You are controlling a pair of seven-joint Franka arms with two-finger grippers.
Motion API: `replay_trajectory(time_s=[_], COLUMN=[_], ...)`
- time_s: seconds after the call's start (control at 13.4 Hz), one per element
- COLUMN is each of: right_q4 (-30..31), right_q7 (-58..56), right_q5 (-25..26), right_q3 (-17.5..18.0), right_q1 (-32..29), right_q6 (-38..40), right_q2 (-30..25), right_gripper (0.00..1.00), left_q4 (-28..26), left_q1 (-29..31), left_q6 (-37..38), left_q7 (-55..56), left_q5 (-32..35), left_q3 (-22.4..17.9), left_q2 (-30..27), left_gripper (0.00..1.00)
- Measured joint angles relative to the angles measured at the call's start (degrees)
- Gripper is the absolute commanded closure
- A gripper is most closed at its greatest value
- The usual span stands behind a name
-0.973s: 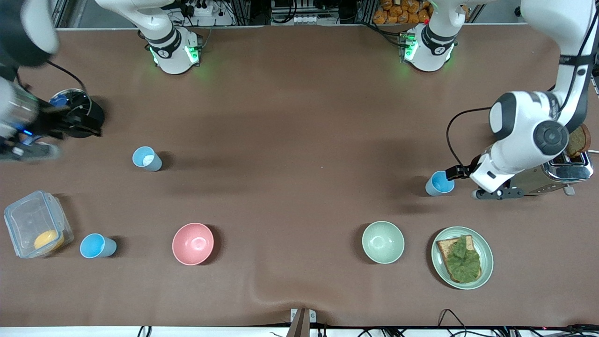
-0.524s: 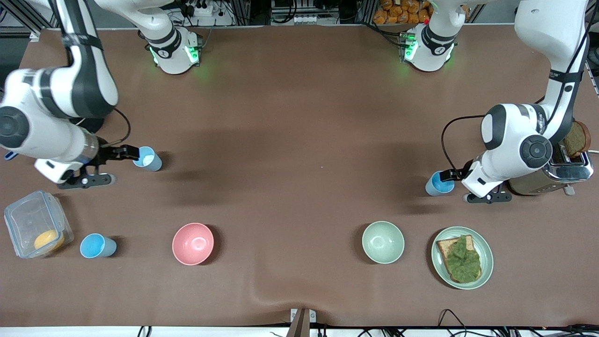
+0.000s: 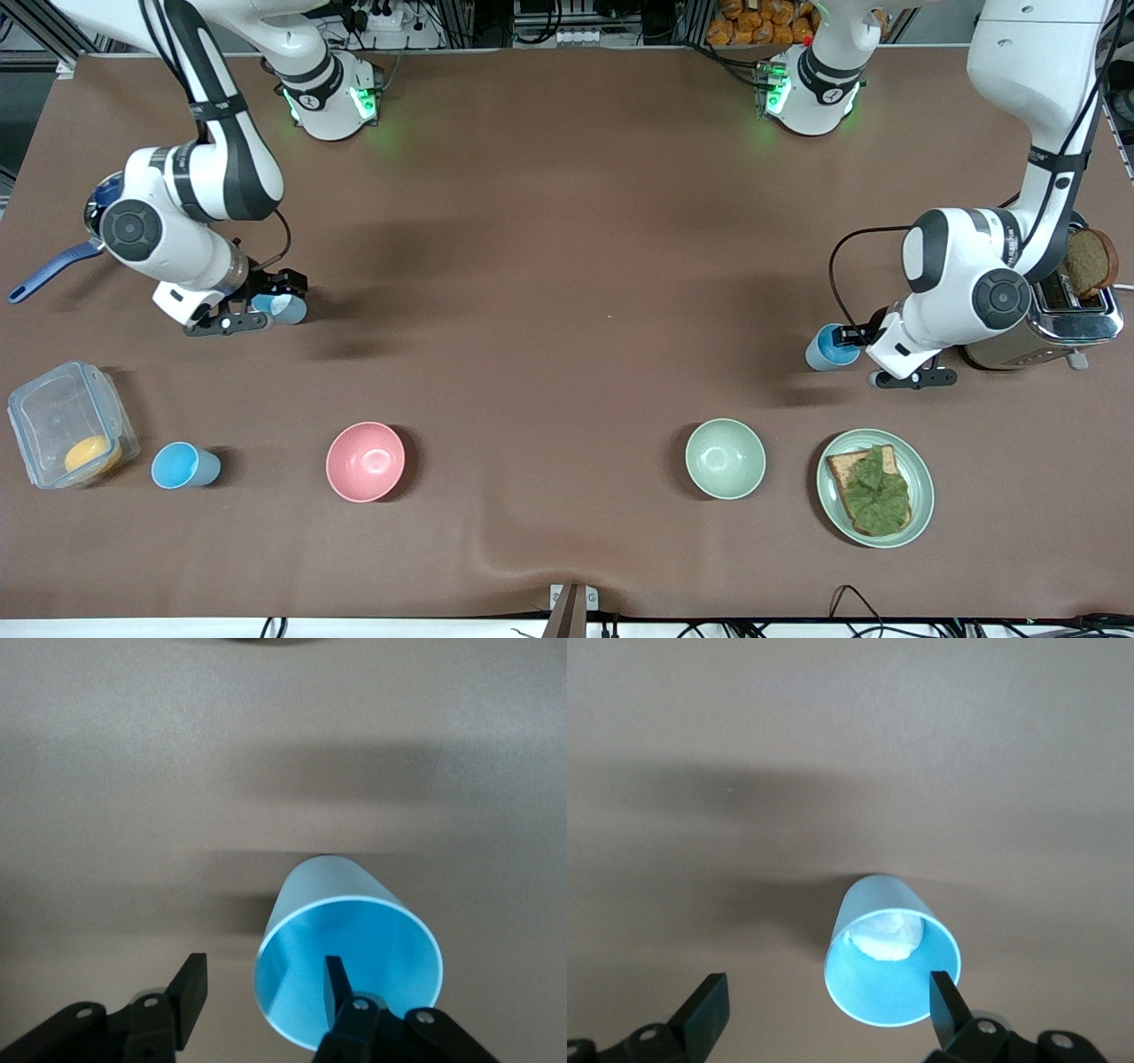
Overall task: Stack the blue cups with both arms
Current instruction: 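Close the left gripper on its cup while the right gripper grasps its cup, then lift both blue cups and carry them toward the table center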
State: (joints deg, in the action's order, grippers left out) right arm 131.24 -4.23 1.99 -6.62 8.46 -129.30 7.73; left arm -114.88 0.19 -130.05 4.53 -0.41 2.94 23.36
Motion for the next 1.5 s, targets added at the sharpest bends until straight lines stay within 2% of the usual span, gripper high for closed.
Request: replay_trajectory(time_s=[0.07,0.15,0.3,0.37,0.52,0.6,0.75,0.9,1.05,1.35,1.5], right_q4=[0.7,1.2,1.7,1.7,1.8,1.8,1.8,1.8,1.6,-2.5,-6.4], right_q7=[0.0,0.0,0.0,0.0,0.0,0.0,0.0,0.0,0.0,0.0,0.7], right_q5=[0.0,0.0,0.0,0.0,0.0,0.0,0.0,0.0,0.0,0.1,-1.0], right_q3=[0.0,0.0,0.1,0.1,0.1,0.1,0.1,0.2,0.2,0.2,0.4], right_q1=[0.0,0.0,0.1,0.1,0.1,0.1,0.1,0.1,0.1,0.4,1.8], right_q6=[0.0,0.0,-0.2,-0.5,-1.5,-1.7,-1.9,-1.9,-1.8,4.0,8.5], right_q2=[0.1,0.4,1.3,1.9,3.3,3.8,4.3,4.5,4.6,4.7,4.8], right_gripper=[0.0,0.0,0.0,0.14,0.48,0.69,1.0,1.0,1.0,1.0,1.0], left_q4=[0.3,0.7,2.0,2.3,2.4,2.6,3.4,5.2,9.4,21.0,23.8], left_q1=[-0.1,-0.4,-1.5,-2.1,-2.4,-2.3,-2.1,-1.9,-1.9,-2.0,-2.1], left_q6=[0.0,-0.1,-0.1,-0.1,-0.1,-0.1,0.4,3.5,10.8,27.3,31.1], left_q7=[0.0,0.0,0.2,0.6,0.7,0.7,0.7,0.7,0.7,1.0,1.8], left_q5=[0.0,0.0,0.0,0.0,0.0,0.0,0.0,0.0,-0.3,-6.2,-10.7], left_q3=[0.0,0.1,0.3,0.3,0.3,0.2,0.2,0.2,0.2,0.3,0.7], left_q2=[0.2,0.5,0.9,1.1,1.2,1.3,1.1,0.6,-0.3,-2.9,-3.8], left_gripper=[0.81,0.99,1.0,1.0,1.0,1.0,1.0,1.0,1.0,1.0,1.0])
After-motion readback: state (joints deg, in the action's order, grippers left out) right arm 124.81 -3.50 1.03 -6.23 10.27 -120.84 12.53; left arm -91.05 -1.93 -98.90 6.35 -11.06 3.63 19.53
